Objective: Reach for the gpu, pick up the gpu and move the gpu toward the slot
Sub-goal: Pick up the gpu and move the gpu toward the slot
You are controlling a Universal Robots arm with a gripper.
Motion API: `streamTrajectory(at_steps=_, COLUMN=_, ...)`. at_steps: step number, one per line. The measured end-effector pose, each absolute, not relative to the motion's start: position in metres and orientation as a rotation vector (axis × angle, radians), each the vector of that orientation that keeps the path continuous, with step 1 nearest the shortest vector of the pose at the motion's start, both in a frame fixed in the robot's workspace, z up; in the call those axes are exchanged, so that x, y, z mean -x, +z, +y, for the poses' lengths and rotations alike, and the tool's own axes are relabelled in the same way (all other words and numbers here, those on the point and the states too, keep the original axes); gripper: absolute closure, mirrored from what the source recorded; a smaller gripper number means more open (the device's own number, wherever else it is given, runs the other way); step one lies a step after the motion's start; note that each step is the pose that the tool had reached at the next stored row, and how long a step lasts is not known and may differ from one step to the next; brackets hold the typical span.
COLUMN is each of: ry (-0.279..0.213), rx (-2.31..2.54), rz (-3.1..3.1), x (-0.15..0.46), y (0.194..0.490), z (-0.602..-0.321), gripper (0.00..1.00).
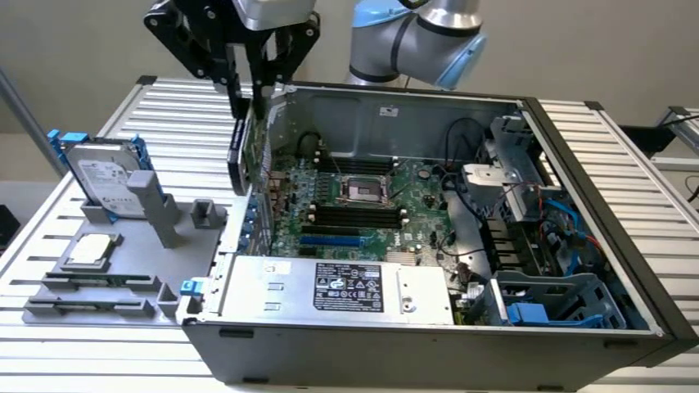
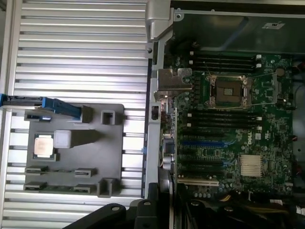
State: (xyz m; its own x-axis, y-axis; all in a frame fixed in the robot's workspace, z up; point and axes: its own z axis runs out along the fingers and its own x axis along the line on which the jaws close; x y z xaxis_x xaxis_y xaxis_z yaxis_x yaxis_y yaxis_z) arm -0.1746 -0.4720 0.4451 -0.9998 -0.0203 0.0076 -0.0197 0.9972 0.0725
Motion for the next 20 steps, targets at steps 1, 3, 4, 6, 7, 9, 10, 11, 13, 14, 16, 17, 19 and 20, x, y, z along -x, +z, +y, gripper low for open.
streamTrajectory(at_steps=1, ry=-0.116, rx=-0.031, rz=-3.131, x=0.170, y=0.445, z=-0.472, gripper=0.74)
streamTrajectory(at_steps=3, ry=-0.118, rx=-0.031, rz=-3.131, x=0.161, y=0.445, z=-0.472, gripper=0.74)
streamTrajectory(at_steps=4, ry=-0.119, rx=-0.031, rz=-3.131, x=0.157, y=0.445, z=-0.472, gripper=0.74)
streamTrajectory(at_steps=6, ry=-0.120, rx=-0.031, rz=-3.131, x=0.148, y=0.445, z=-0.472, gripper=0.74)
streamTrajectory(at_steps=7, ry=-0.120, rx=-0.031, rz=-3.131, x=0.143, y=0.445, z=-0.472, gripper=0.74)
streamTrajectory(at_steps=9, ry=-0.120, rx=-0.031, rz=-3.130, x=0.134, y=0.445, z=-0.472, gripper=0.74)
streamTrajectory(at_steps=10, ry=-0.120, rx=-0.031, rz=-3.130, x=0.129, y=0.444, z=-0.471, gripper=0.74)
streamTrajectory(at_steps=11, ry=-0.120, rx=-0.031, rz=-3.130, x=0.125, y=0.443, z=-0.471, gripper=0.74)
streamTrajectory(at_steps=13, ry=-0.120, rx=-0.031, rz=-3.130, x=0.116, y=0.441, z=-0.470, gripper=0.74)
streamTrajectory(at_steps=14, ry=-0.120, rx=-0.031, rz=-3.129, x=0.111, y=0.440, z=-0.470, gripper=0.74)
streamTrajectory(at_steps=16, ry=-0.120, rx=-0.031, rz=-3.128, x=0.102, y=0.437, z=-0.469, gripper=0.74)
streamTrajectory(at_steps=17, ry=-0.120, rx=-0.031, rz=-3.128, x=0.098, y=0.436, z=-0.468, gripper=0.74)
streamTrajectory(at_steps=19, ry=-0.120, rx=-0.031, rz=-3.127, x=0.088, y=0.433, z=-0.467, gripper=0.74)
streamTrajectory(at_steps=20, ry=-0.120, rx=-0.031, rz=-3.127, x=0.084, y=0.431, z=-0.466, gripper=0.74)
